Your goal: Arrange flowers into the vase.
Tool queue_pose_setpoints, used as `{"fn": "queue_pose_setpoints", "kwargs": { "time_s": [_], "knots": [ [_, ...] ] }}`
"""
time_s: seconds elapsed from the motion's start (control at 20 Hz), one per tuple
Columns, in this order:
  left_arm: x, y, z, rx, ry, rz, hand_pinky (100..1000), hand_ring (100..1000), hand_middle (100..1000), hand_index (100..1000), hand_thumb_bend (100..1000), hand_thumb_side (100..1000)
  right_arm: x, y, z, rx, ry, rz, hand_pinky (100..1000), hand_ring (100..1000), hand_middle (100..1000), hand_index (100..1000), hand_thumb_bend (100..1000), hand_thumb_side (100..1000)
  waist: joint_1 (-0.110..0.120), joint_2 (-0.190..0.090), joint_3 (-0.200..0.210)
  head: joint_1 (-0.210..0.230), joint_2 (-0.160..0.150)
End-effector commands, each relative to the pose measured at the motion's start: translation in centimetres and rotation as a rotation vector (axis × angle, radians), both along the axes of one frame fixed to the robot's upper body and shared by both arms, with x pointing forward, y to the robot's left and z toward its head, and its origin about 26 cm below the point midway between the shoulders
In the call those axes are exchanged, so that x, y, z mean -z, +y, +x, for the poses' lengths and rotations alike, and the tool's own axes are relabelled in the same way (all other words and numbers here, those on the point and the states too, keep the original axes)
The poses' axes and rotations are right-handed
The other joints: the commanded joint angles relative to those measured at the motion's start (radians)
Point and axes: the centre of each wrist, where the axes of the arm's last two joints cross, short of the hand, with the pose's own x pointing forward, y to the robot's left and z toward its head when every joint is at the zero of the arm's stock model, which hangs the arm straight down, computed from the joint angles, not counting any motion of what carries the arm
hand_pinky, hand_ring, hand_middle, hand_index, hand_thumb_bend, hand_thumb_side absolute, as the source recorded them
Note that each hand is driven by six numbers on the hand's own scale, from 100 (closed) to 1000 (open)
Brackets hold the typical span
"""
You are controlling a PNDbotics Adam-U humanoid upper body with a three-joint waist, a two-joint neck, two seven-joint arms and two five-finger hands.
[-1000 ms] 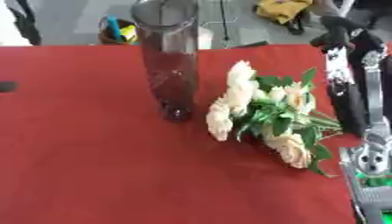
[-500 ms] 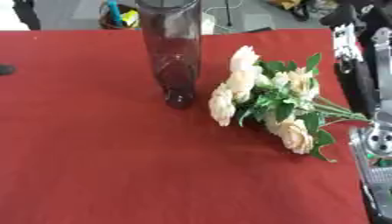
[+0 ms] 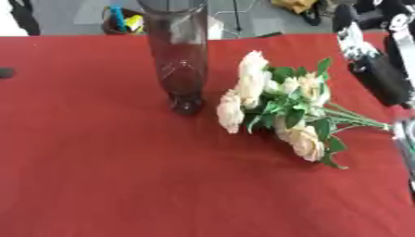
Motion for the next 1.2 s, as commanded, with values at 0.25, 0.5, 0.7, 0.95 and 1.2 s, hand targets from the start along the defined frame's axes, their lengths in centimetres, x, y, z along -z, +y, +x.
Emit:
{"fn": "queue_pose_setpoints", "kwargs": {
  "time_s": [0.25,0.5,0.7,0.95,1.2],
  "knots": [
    [-0.4,0.0,-0.3,0.012,-0.013,0.008,723,625,738,854,119,1000,-1.0,-1.9,0.7,0.061,0.108,-0.174,768,918,713,942,260,1000,0.002,-0.034,-0.001,-0.051,-0.026],
    [-0.4,0.0,-0.3,0.011,-0.012,0.007,723,625,738,854,119,1000,-1.0,-3.2,1.6,0.078,0.175,-0.226,767,907,693,916,299,960,0.004,-0.038,-0.001,-0.075,-0.032],
    [-0.3,0.0,-0.4,0.009,-0.009,0.008,722,625,738,854,118,1000,-0.8,-4.4,2.2,0.089,0.248,-0.276,772,906,711,918,432,902,0.003,-0.038,-0.002,-0.077,-0.038],
    [-0.3,0.0,-0.4,0.008,-0.008,0.013,722,625,738,854,117,1000,-0.5,-6.3,2.8,0.114,0.375,-0.346,792,923,747,952,548,779,0.003,-0.036,-0.003,-0.062,-0.042],
    [-0.2,0.0,-0.4,0.008,-0.006,0.016,722,624,738,854,116,1000,-0.3,-7.6,3.3,0.124,0.472,-0.369,806,953,795,981,597,632,0.004,-0.032,-0.005,-0.052,-0.042]
  ]
}}
